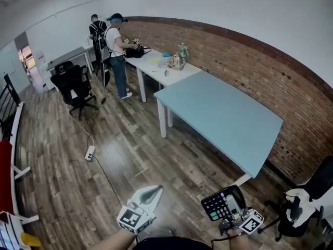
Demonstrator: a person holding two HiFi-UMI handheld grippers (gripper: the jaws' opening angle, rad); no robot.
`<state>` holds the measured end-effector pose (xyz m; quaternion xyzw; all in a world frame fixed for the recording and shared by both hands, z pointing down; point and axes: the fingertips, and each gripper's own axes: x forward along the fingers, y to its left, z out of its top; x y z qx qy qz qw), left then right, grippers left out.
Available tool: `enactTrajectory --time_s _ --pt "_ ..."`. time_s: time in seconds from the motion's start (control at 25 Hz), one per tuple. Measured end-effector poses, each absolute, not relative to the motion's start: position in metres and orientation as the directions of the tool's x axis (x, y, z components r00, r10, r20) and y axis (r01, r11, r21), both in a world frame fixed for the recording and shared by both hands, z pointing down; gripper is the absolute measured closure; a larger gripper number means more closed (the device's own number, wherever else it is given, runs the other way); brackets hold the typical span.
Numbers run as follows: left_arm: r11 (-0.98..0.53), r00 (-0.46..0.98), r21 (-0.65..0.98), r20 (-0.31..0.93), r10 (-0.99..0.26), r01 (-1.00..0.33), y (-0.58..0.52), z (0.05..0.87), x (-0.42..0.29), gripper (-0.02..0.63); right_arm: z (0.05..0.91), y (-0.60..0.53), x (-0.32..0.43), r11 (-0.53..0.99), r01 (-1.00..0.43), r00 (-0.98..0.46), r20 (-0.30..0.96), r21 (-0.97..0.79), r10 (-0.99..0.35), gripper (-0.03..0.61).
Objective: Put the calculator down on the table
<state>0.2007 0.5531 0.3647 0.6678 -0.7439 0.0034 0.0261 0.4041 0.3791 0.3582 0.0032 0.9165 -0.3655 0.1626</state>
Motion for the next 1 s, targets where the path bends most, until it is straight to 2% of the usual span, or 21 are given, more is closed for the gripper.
enactTrajectory --time_s 0.16,0.56,0.76,1.0 --pt "0.071 -0.071 0.006 0.040 -0.997 -0.997 0.539 0.356 0.168 0.611 0.350 0.370 0.362 0.743 0.148 -0.936 -0.336 -0.652 -0.109 0.446" --pt "0.042 -0.039 0.029 0.098 -0.994 -0.999 0.509 0.385 0.132 0.611 0.370 0.340 0.333 0.735 0.088 -0.943 -0.294 -0.672 -0.156 0.446" --pt "0.052 -0.045 0.071 0.094 -0.995 -0.996 0.478 0.385 0.114 0.611 0.371 0.304 0.310 0.737 0.081 -0.942 -0.293 -0.671 -0.163 0.446" --pt "0.094 -0.092 0.009 0.146 -0.985 -0.995 0.432 0.383 0.057 0.611 0.370 0.236 0.245 0.718 0.095 -0.949 -0.281 -0.690 -0.144 0.446"
